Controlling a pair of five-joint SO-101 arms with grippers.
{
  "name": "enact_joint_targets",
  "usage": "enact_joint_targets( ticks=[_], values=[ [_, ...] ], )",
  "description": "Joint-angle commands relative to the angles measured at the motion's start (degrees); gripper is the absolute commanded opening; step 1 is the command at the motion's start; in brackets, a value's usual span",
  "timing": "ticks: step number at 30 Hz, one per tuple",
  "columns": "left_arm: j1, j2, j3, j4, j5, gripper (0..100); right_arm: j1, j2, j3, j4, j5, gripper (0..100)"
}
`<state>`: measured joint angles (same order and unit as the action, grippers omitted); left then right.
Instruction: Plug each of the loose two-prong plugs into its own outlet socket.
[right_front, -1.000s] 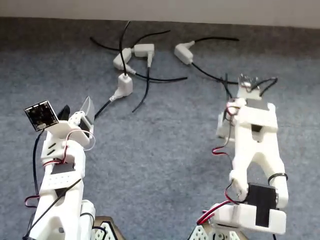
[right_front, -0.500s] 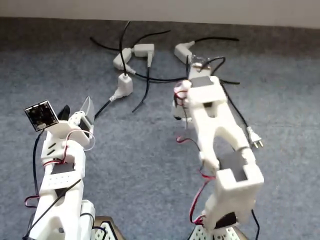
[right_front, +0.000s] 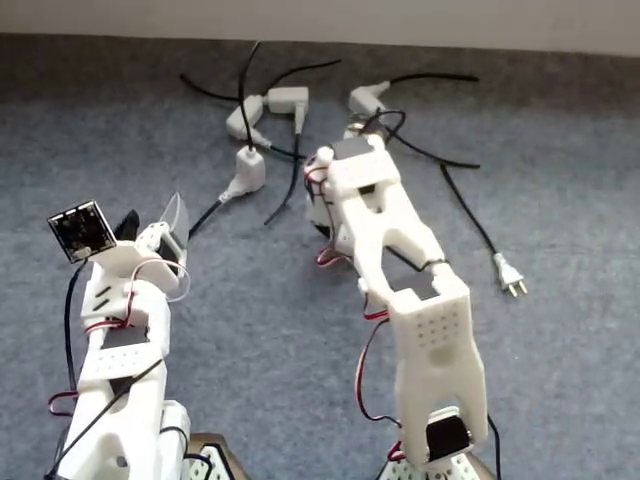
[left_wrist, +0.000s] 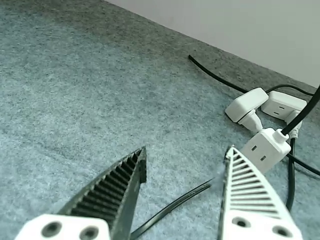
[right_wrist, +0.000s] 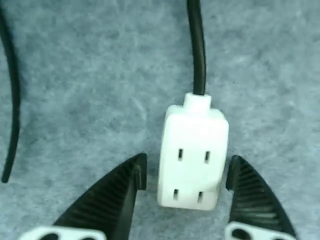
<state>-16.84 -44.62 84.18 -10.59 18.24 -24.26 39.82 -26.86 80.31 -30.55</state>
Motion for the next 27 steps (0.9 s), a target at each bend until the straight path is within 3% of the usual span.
enact_joint_targets(
  ticks=[1,7,11,16,22,27],
  values=[
    [1.1,-0.6,-0.1,-1.2,0.0,25,-0.7,-2.6,-4.4,2.3,1.0,27.6],
    [1.1,-0.6,-0.1,-1.1,0.0,25,0.0,-6.6,-10.3,8.6,10.9,27.6],
    [1.1,-0.6,-0.1,-1.1,0.0,25,3.6,-9.5,-16.9,17.2,23.3,27.6],
    [1.0,-0.6,-0.1,-1.1,0.0,25,15.3,-10.3,-19.2,20.9,42.6,27.6],
    [1.3,-0.6,-0.1,-1.2,0.0,25,30.4,-10.2,-11.5,20.6,59.1,25.5],
    [1.3,-0.6,-0.1,-1.2,0.0,25,36.4,-10.2,-9.9,20.7,70.0,25.5]
  ],
)
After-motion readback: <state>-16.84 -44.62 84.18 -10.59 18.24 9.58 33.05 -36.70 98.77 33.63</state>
